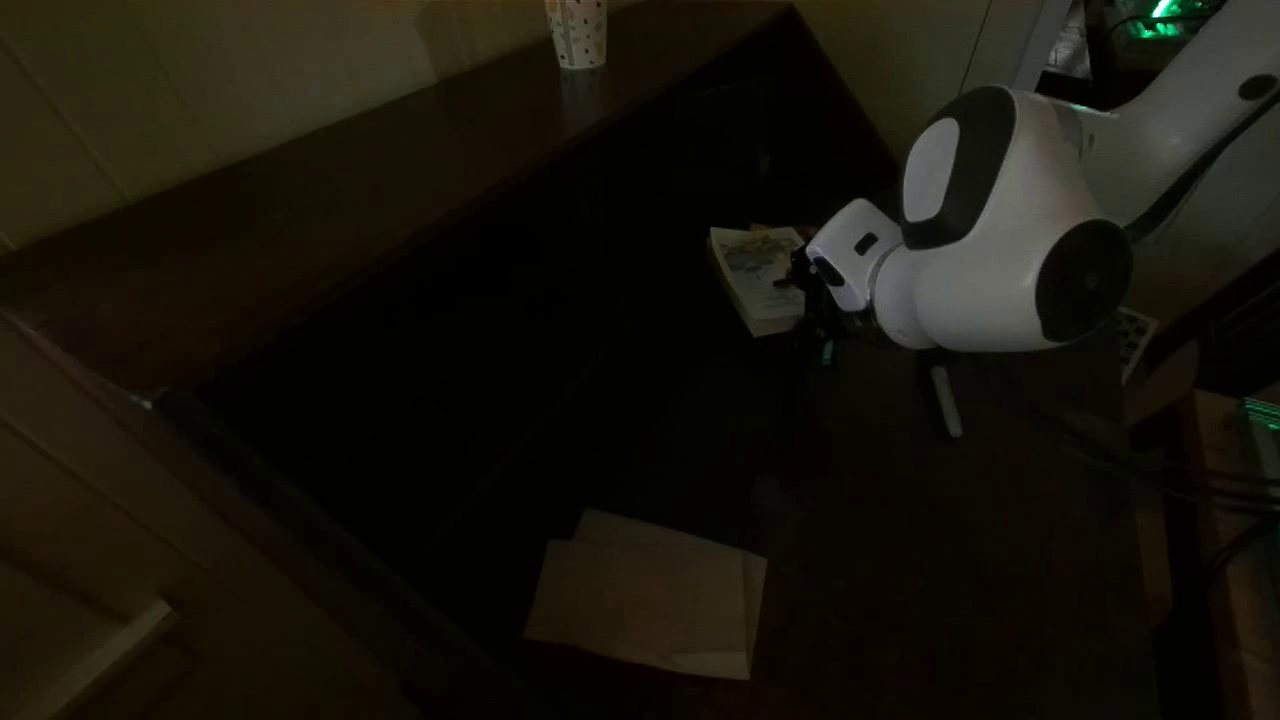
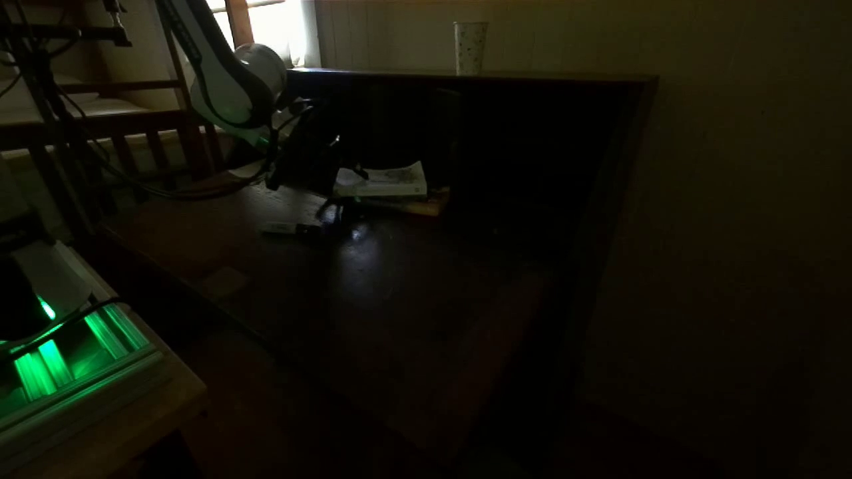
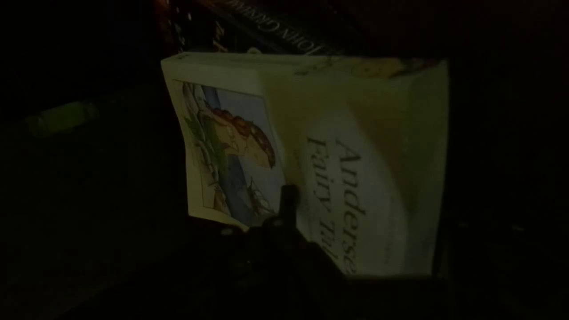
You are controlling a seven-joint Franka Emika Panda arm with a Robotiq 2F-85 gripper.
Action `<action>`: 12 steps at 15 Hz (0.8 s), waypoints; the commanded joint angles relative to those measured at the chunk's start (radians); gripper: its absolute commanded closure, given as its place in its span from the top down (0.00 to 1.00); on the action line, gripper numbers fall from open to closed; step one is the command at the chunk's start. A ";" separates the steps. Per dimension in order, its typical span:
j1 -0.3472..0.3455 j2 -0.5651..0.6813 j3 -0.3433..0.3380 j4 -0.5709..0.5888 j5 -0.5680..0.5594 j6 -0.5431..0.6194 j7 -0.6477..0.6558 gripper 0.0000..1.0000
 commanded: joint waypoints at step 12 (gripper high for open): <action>-0.016 -0.017 0.044 0.012 0.073 0.063 0.033 0.08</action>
